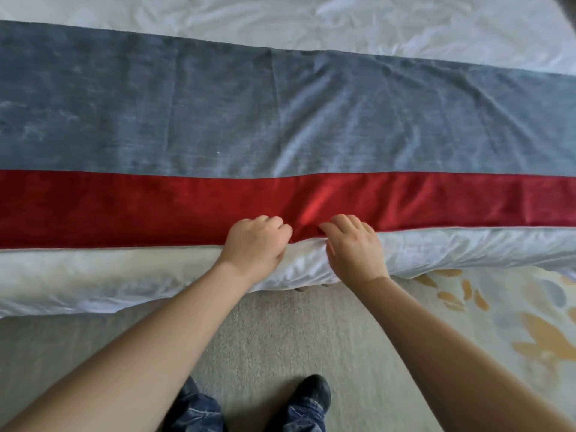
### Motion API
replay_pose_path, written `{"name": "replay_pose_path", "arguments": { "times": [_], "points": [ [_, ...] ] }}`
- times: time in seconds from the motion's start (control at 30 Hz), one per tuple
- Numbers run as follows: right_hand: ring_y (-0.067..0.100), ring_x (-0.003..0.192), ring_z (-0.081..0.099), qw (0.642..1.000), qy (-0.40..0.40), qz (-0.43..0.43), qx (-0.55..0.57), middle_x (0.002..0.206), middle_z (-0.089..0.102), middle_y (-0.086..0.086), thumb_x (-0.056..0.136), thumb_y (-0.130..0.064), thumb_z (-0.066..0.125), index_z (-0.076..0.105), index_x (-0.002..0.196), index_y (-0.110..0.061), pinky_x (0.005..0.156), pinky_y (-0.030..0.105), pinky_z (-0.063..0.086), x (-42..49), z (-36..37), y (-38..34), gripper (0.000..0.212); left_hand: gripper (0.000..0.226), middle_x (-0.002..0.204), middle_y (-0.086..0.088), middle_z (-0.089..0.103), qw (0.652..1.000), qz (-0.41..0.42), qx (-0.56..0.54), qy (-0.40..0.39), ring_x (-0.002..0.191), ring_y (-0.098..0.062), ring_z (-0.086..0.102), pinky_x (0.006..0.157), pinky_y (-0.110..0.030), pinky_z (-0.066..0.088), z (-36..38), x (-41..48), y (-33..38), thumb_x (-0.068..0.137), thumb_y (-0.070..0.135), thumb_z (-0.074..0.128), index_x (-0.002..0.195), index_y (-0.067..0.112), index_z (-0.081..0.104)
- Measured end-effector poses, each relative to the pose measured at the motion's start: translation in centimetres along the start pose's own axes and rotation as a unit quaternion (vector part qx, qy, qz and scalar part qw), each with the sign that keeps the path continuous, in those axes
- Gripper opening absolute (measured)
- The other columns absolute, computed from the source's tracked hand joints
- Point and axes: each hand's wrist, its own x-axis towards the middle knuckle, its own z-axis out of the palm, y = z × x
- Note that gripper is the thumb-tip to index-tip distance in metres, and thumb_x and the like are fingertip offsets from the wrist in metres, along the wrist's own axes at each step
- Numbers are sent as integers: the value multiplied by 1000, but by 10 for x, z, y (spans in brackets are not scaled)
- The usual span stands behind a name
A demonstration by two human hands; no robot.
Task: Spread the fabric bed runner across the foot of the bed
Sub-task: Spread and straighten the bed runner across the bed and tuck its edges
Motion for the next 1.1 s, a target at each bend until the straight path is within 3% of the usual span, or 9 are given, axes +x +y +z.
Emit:
{"name": "replay_pose_path", "arguments": {
  "times": [0.17,0.33,0.43,0.57,0.67,0.73,0.93,1.0,1.1],
  "points": [
    [27,57,59,999,-38,-19,-33,63,60,5,50,5,79,70,66,-9,47,30,49,-6,-8,60,22,18,73,-1,60,1000,-12,6,18,66,-22,57,49,-27,29,7,37,53,72,-4,61,73,14,63],
    [24,56,58,997,-43,-69,16,61,57,3,39,1,85,71,67,-11,46,27,46,-18,-5,71,33,30,52,-1,52,998,-58,14,14,45,-22,52,41,-21,24,6,38,73,44,-8,75,49,12,54],
    [25,61,59,995,-12,-91,37,67,60,3,52,-1,80,72,75,-11,51,30,48,-19,-1,82,26,22,61,-1,56,998,-67,9,8,55,-24,56,42,-26,29,13,46,89,56,-1,72,61,14,57],
    [28,69,61,997,16,-59,42,79,66,6,64,0,73,73,85,-8,58,35,51,-24,-4,119,22,10,72,1,59,998,-49,-1,25,66,-23,59,48,-29,35,19,77,123,69,10,68,75,16,62],
    [28,68,63,999,5,-35,13,80,67,6,64,2,75,73,86,-6,58,35,53,-29,-13,156,24,11,71,1,59,999,-30,-5,34,64,-22,59,48,-27,32,19,102,150,68,10,69,73,17,62],
    [26,63,61,1000,-8,-22,-10,72,65,5,59,5,78,73,77,-8,51,31,52,-30,-19,178,22,14,68,0,58,999,-24,-7,39,62,-22,58,47,-27,31,20,118,165,66,6,70,69,16,61],
    [19,50,56,995,-63,-67,-35,55,57,-1,42,5,84,70,58,-12,37,25,44,-42,-29,199,27,34,46,-2,49,998,-28,-21,43,40,-23,50,41,-20,24,19,129,192,35,-9,76,43,12,51],
    [19,52,56,995,-64,-69,-26,57,57,-1,47,4,83,69,59,-13,38,26,45,-45,-28,202,24,29,51,-1,52,999,-35,-13,22,46,-23,53,43,-22,23,22,127,195,43,-5,77,48,13,54],
    [22,57,58,997,-48,-55,-14,63,60,1,58,2,78,70,65,-11,45,30,48,-48,-28,215,17,6,72,0,61,999,-14,-29,19,68,-24,60,51,-28,30,33,134,197,71,9,67,71,14,64]
  ]
}}
